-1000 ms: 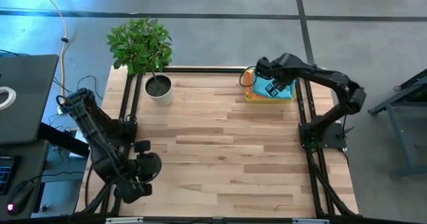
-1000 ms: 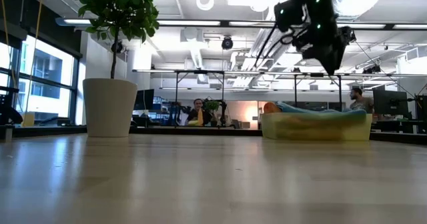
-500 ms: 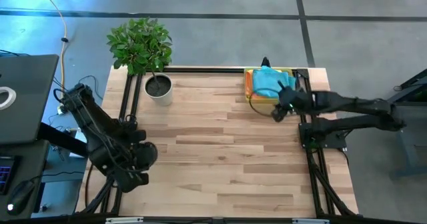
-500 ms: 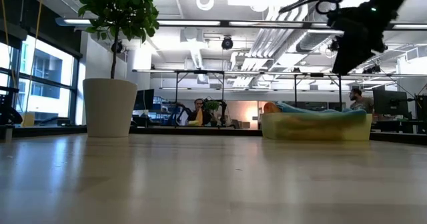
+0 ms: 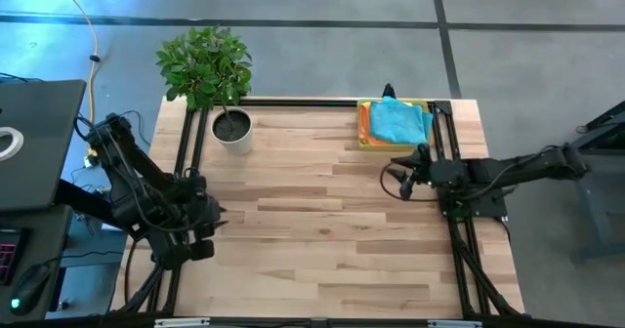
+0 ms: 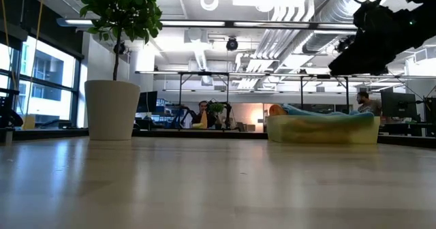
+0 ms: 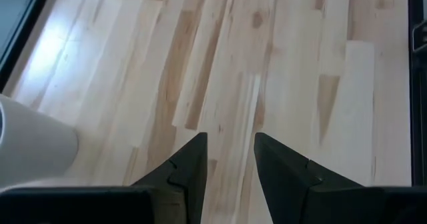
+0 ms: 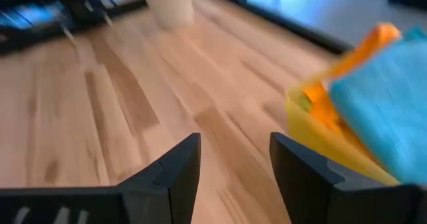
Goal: Fold microfiber towels
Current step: Return to Home Position
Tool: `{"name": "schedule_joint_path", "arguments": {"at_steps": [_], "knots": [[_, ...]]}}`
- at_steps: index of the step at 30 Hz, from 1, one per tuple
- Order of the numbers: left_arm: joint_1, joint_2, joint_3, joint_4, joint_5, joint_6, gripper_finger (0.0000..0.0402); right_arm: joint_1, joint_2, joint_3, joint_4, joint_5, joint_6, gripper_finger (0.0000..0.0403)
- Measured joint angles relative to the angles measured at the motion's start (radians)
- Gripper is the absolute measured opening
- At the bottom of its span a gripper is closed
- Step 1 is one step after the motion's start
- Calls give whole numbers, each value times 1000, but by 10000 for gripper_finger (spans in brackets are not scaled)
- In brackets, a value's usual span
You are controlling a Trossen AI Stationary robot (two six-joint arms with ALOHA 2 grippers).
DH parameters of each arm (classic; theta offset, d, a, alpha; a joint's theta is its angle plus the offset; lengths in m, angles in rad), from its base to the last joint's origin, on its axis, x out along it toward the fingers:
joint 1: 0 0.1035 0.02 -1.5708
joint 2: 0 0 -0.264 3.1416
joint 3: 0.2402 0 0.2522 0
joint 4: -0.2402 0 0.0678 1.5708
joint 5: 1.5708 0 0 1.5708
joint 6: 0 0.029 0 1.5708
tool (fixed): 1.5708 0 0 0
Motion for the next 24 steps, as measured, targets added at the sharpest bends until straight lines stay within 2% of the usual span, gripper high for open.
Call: {"name": "schedule_joint_path", "arguments": {"at_steps": [6, 11, 15, 20, 24], "knots": [[0, -1, 0, 0, -16, -15, 115, 57, -4, -141, 359, 66, -108, 171], [0, -1, 0, 0, -18, -13, 115, 69, -4, -233, 545, 66, -127, 171], [0, -1, 0, 0, -20, -13, 115, 68, -4, -272, 592, 67, -126, 171], [0, -1, 0, 0, -28, -12, 115, 68, -3, -290, 588, 102, -102, 171], [0, 0, 0, 0, -32, -15, 115, 68, -4, -302, 564, 88, -61, 171]]}}
